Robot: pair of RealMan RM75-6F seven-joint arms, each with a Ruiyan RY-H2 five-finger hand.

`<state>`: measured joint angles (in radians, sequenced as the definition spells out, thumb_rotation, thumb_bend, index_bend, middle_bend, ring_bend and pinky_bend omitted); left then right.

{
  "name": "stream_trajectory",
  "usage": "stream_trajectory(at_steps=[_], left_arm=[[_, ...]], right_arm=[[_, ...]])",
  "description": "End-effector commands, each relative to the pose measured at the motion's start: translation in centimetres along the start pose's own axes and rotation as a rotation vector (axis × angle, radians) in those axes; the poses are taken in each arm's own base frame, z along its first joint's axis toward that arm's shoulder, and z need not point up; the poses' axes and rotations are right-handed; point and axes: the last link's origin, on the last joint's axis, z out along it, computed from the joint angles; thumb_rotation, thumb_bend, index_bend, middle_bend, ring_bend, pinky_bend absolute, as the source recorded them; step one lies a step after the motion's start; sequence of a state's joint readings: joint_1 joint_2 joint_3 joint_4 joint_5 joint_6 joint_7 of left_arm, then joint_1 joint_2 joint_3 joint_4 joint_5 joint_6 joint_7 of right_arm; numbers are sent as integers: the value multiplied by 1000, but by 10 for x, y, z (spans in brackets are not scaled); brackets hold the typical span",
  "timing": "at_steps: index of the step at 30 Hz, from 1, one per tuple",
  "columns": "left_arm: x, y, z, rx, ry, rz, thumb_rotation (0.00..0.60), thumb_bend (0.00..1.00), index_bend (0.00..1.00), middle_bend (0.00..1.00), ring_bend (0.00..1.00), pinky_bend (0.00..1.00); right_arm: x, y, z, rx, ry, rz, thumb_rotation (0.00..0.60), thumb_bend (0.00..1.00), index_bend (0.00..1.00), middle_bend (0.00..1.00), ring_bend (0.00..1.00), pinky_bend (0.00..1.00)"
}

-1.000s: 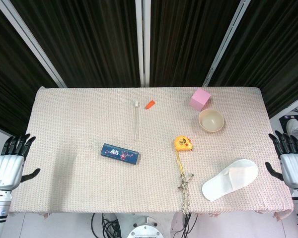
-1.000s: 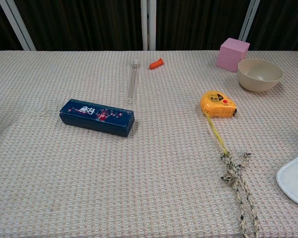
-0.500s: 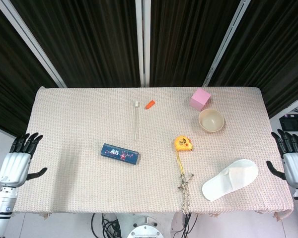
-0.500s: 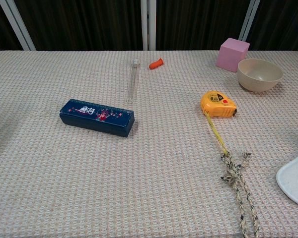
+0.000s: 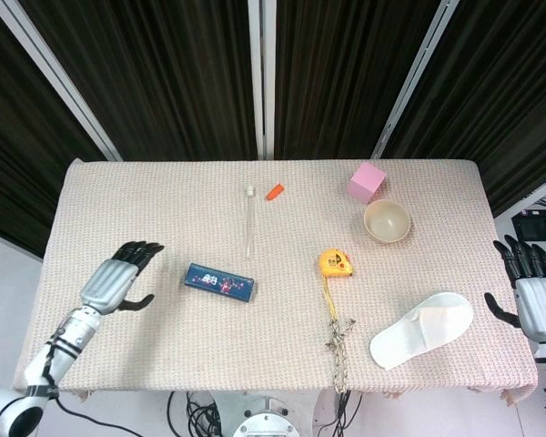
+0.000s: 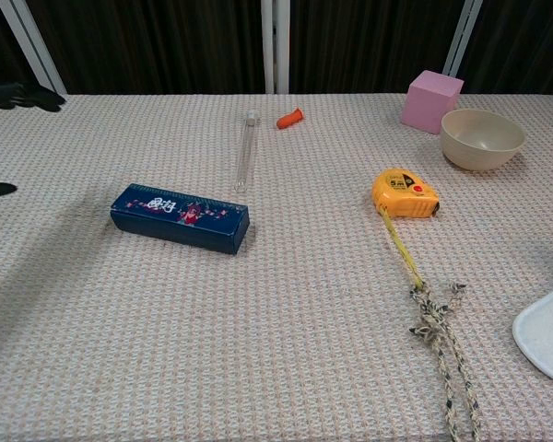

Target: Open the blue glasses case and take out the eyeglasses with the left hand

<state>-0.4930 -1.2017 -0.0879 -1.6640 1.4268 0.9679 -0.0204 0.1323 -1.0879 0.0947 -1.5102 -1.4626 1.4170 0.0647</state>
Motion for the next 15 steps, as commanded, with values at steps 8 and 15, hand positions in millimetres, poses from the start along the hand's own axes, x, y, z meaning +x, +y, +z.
stream_trajectory(at_steps=[8, 15], left_arm=[[-20, 28, 67, -74, -229, -68, 600, 388, 34, 41, 0, 58], [-24, 30, 76, -74, -260, -53, 600, 413, 34, 66, 0, 57]], right_arm=[[-1, 11, 0, -27, -6, 17, 600, 279, 0, 0, 0, 0], [-2, 13, 0, -31, -7, 15, 600, 290, 0, 0, 0, 0]])
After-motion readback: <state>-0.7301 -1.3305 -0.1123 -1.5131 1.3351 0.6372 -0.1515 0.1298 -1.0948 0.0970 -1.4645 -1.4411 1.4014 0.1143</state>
